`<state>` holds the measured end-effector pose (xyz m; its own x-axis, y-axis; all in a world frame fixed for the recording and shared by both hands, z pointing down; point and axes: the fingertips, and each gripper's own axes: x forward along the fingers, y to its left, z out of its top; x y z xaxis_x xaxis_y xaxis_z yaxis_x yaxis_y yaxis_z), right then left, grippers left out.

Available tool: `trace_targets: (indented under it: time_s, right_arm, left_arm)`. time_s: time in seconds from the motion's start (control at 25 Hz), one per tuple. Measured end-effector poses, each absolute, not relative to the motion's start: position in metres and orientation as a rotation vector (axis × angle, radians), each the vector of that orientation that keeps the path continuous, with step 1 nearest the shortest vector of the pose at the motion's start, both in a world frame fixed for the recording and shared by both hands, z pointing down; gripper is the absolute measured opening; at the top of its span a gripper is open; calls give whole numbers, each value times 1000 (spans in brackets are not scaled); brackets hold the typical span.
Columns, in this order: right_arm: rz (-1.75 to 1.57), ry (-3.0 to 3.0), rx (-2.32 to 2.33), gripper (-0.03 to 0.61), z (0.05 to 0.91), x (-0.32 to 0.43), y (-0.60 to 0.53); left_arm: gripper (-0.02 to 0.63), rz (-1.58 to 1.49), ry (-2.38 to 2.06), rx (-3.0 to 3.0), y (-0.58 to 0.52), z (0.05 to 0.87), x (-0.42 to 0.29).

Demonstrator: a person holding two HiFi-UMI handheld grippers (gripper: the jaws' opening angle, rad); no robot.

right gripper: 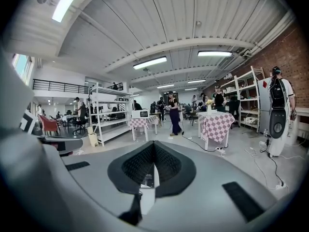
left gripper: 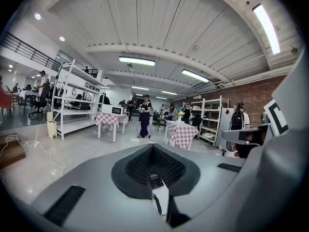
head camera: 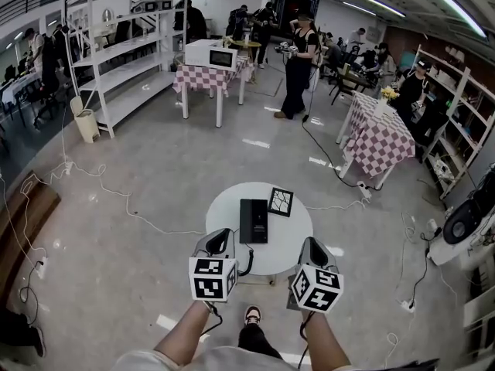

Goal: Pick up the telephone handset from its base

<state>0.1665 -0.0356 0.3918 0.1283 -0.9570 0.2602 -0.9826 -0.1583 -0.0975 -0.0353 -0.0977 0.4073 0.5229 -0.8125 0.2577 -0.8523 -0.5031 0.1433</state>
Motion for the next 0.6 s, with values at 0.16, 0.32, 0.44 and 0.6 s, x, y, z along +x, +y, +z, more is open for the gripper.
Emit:
trace_targets:
  time_s: [0.16,0.32,0.44,0.6]
  right_arm:
    - [418,-1966,2280,23,403,182,-53]
    - [435,-1974,2271,23,408,192,-79]
    - [438,-1989,2260,23,406,196,-98]
    - [447,-2019,2229,23,407,200,-124]
  left_arm:
    - [17,244,-1398,2510,-114,416,-21]
    - [17,261,-1403,2501,-135,421,-11]
    - [17,271,-1407,2500,-149,420,-6]
    - [16,266,-1438,2491,-172,415,-2]
